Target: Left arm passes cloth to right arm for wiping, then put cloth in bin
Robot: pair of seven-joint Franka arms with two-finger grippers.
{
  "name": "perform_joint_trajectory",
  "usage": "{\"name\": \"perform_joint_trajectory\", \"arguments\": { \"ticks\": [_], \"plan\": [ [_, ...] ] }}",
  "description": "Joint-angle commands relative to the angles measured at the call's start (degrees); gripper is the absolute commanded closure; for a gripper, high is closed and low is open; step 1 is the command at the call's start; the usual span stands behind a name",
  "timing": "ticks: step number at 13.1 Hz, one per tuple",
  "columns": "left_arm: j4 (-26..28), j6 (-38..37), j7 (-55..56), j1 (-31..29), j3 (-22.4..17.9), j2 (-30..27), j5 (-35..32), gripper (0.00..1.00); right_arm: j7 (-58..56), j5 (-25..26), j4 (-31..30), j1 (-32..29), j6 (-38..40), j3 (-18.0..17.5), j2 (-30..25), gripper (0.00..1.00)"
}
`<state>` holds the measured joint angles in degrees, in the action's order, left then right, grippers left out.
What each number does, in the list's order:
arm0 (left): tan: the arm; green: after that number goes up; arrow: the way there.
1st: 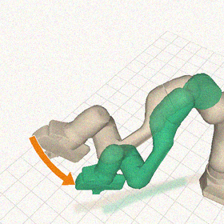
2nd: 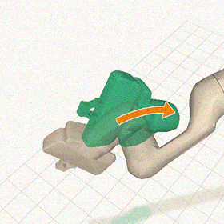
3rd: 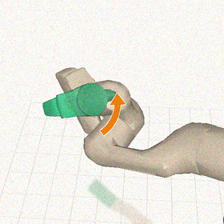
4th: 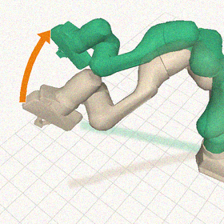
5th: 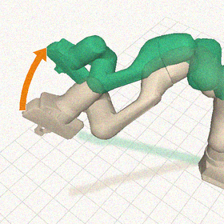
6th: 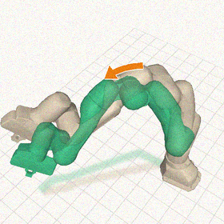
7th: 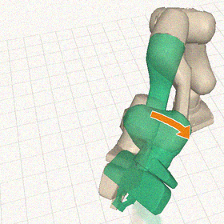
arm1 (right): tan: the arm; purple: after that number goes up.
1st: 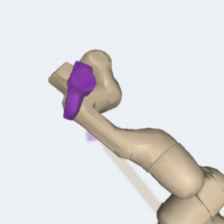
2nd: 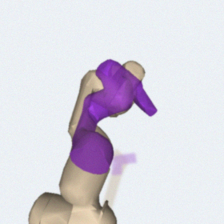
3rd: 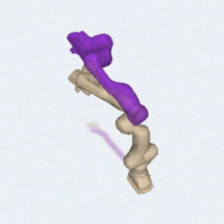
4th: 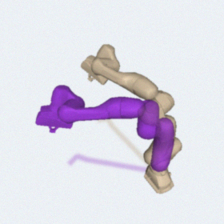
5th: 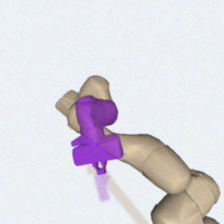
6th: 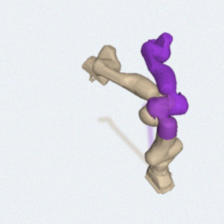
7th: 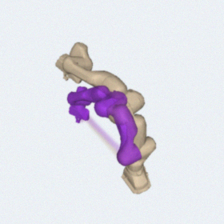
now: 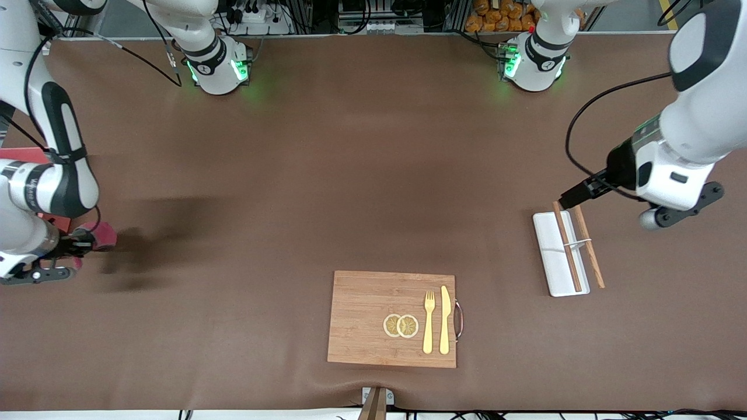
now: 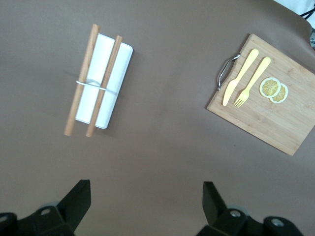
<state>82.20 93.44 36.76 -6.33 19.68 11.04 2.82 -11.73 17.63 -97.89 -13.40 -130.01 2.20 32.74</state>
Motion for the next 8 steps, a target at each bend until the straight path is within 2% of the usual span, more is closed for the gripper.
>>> {"name": "perform_joint_trajectory", "arguments": {
  "ticks": [1,2,3,5,7,8],
  "plan": [
    [1.99,-1.67,-8.78,1.56,-3.74,-4.18,-1.68,0.0,10.55,1.27,-1.06,5.38,0.64,-0.44,1.8,1.0],
    [2.43,-2.55,-12.82,3.23,-7.34,-5.32,-1.68,0.0,14.68,0.48,-2.03,7.32,0.64,-0.53,1.8,1.0],
    [2.7,-3.51,-17.29,3.51,-9.29,-6.11,-1.68,0.0,18.02,-0.49,-2.82,9.34,0.64,-0.53,1.8,1.0],
    [3.05,-4.22,-20.76,3.08,-10.01,-6.99,-1.68,0.0,23.48,-4.16,-3.18,12.59,2.29,-0.7,1.71,1.0],
    [3.14,-5.45,-20.94,3.77,-11.15,-8.4,-1.68,0.0,29.19,-12.84,-2.75,16.89,9.75,-2.37,0.31,1.0],
    [3.05,-5.63,-21.64,3.95,-12.03,-8.58,-1.68,0.0,31.92,-15.93,-2.83,19.0,10.56,-2.37,-0.39,1.0]
  ]
}}
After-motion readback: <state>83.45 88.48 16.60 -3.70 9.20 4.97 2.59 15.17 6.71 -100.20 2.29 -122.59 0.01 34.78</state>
